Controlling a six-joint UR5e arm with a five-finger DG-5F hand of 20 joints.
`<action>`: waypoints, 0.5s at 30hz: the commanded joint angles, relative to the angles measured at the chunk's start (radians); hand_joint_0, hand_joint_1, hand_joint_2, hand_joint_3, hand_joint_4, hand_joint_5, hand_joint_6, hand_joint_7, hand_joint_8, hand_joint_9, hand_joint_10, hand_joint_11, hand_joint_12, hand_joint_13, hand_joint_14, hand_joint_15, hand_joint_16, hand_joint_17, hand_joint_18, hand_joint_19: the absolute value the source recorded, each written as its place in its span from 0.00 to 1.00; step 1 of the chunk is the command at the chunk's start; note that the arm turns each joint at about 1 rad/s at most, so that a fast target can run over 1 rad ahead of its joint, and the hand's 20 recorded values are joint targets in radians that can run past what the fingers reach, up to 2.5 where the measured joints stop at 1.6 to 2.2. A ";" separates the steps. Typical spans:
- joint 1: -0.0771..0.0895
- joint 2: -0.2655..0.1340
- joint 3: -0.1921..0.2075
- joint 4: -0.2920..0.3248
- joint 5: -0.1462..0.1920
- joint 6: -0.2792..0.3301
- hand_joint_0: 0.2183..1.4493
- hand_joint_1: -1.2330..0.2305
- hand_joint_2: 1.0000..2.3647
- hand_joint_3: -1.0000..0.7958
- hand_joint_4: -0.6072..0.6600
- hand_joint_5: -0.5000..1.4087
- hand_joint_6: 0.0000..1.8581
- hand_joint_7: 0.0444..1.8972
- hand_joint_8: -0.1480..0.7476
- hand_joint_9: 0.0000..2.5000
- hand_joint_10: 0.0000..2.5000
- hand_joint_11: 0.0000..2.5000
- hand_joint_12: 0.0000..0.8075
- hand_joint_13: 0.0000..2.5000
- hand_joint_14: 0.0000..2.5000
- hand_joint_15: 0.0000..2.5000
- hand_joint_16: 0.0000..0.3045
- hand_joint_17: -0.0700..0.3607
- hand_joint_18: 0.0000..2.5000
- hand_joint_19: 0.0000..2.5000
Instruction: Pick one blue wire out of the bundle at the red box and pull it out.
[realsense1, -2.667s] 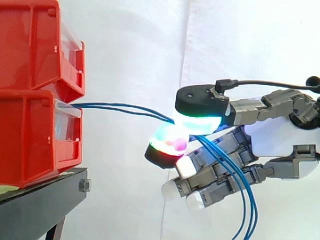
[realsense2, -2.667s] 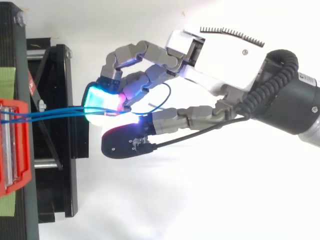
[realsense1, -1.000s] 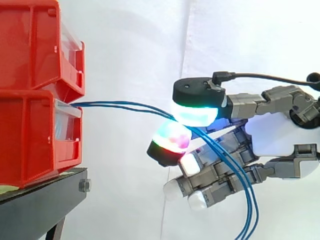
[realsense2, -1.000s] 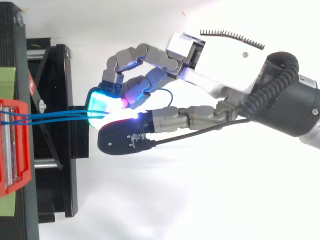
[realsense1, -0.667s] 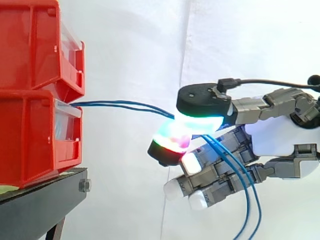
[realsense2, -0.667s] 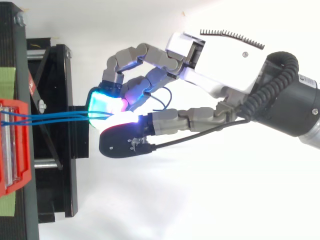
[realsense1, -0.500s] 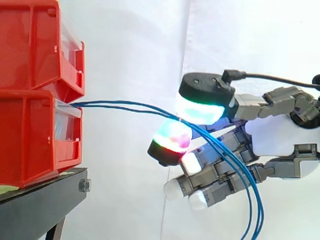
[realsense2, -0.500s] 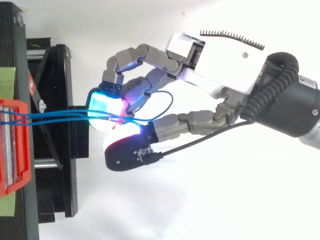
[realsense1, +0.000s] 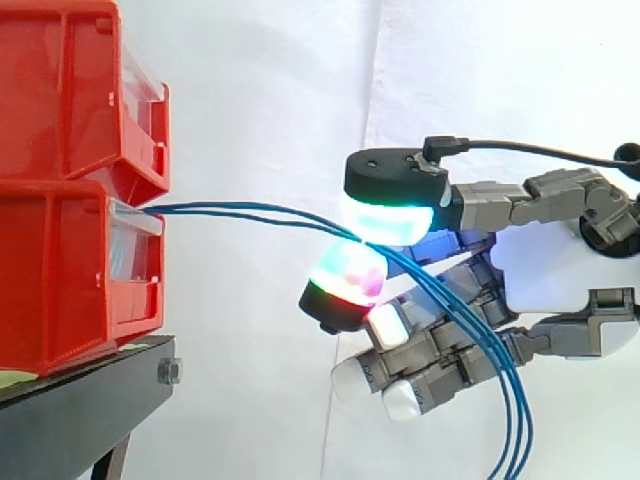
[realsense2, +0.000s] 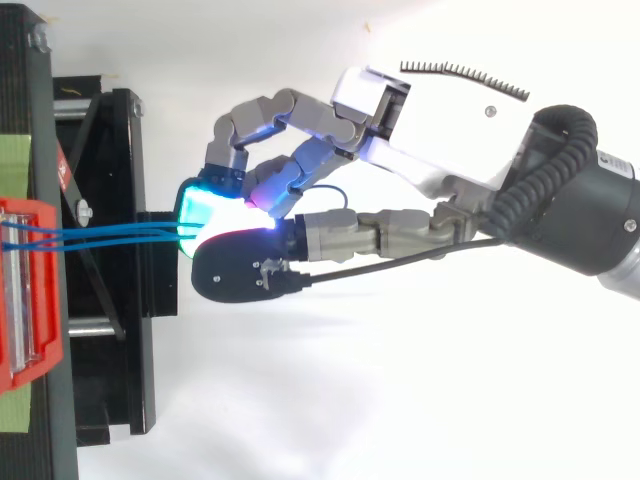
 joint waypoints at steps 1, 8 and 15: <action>0.001 0.000 0.000 0.000 0.000 0.000 0.31 0.31 0.01 0.45 0.67 0.19 0.49 0.56 0.64 0.42 0.00 0.25 0.59 0.33 0.00 0.13 0.21 0.49 0.32 0.14; 0.001 0.000 0.000 0.000 0.000 0.000 0.33 0.22 0.01 0.42 0.63 0.18 0.49 0.54 0.59 0.39 0.01 0.25 0.55 0.31 0.00 0.13 0.19 0.47 0.31 0.14; 0.001 0.000 0.000 0.000 0.002 0.000 0.35 0.20 0.01 0.37 0.66 0.18 0.49 0.54 0.57 0.38 0.01 0.25 0.55 0.31 0.00 0.13 0.19 0.47 0.31 0.13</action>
